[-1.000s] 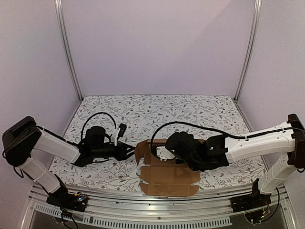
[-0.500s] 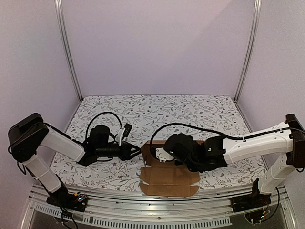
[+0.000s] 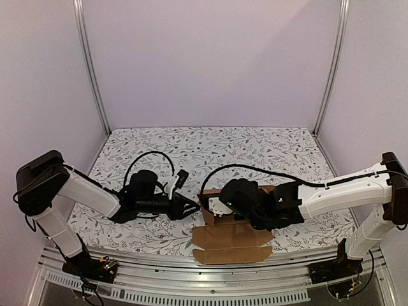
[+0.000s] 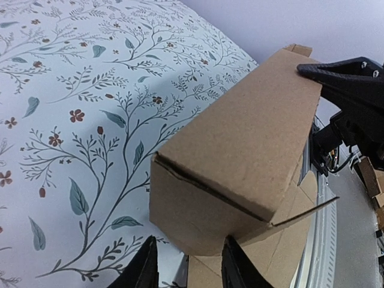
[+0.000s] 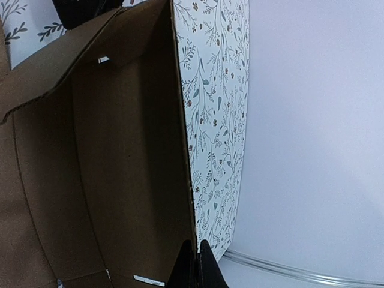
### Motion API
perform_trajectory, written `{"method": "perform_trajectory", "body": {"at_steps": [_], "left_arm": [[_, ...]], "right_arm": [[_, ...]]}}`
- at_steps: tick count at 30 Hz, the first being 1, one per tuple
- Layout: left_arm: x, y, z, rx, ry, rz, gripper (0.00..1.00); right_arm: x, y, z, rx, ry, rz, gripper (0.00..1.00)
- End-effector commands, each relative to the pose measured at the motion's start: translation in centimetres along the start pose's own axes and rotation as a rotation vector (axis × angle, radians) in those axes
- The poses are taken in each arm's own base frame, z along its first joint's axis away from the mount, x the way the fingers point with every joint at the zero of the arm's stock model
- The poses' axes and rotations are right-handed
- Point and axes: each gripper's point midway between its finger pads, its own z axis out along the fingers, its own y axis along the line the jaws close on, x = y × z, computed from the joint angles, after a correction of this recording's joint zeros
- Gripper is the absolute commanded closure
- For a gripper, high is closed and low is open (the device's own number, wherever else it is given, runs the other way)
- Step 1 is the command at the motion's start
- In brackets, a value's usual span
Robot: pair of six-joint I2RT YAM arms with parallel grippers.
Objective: Fold the paper box
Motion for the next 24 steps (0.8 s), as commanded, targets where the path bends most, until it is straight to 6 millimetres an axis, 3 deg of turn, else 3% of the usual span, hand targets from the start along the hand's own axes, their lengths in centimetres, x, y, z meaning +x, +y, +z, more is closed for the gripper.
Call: {"method": "perform_trajectory", "body": {"at_steps": [1,15,24], "left_arm": [[0.7,-0.8,1.0,0.0,0.032,0.038,0.65],[1.3,-1.0,1.5,-0.091,0.018,0.082,0.6],[-0.2,-1.2,1.2,-0.181,-0.056,0.139,0.57]], "right_arm": [[-0.5,0.3,0.0,0.007,-0.006,0.021,1.0],[-0.2,1.4,-0.3,0.007,0.01,0.029,1.0],[-0.8,2.0,-1.1,-0.001,0.01,0.048,1.0]]}}
